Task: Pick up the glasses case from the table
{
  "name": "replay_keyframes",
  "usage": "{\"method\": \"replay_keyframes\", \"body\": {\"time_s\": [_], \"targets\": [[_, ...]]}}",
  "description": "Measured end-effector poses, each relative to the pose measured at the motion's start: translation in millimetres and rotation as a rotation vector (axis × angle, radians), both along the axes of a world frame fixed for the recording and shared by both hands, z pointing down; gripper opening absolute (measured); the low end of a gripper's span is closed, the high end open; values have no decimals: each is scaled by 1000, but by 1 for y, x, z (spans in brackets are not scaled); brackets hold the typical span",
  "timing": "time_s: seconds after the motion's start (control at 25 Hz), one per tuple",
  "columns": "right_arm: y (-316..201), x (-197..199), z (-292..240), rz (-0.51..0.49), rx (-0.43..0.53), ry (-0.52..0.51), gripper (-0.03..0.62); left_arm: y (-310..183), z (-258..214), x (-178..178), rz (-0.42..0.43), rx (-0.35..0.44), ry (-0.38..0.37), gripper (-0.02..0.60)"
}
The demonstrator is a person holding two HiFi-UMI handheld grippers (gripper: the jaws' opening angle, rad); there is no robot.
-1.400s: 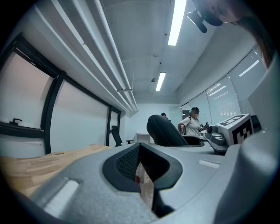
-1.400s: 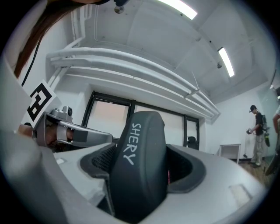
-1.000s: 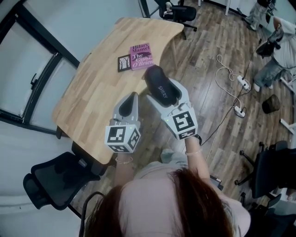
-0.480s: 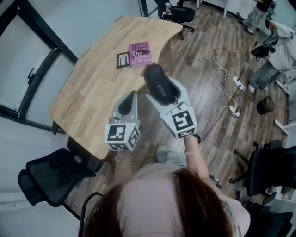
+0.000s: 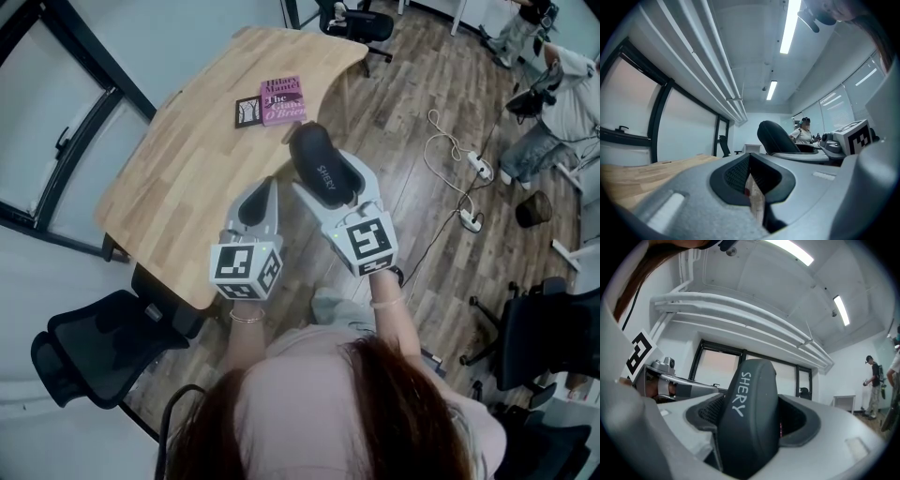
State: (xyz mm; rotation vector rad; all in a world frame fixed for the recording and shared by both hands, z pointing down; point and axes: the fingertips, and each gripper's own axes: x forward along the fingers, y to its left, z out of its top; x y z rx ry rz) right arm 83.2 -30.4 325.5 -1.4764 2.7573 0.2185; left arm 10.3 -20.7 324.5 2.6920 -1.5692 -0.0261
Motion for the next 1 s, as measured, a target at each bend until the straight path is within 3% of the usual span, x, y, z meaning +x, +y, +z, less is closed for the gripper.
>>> {"method": "replay_keyframes", "body": {"time_s": [1.0], "targets": [[20, 4, -4, 13, 9, 7, 359, 16, 2, 1, 23, -7, 13, 8]]}}
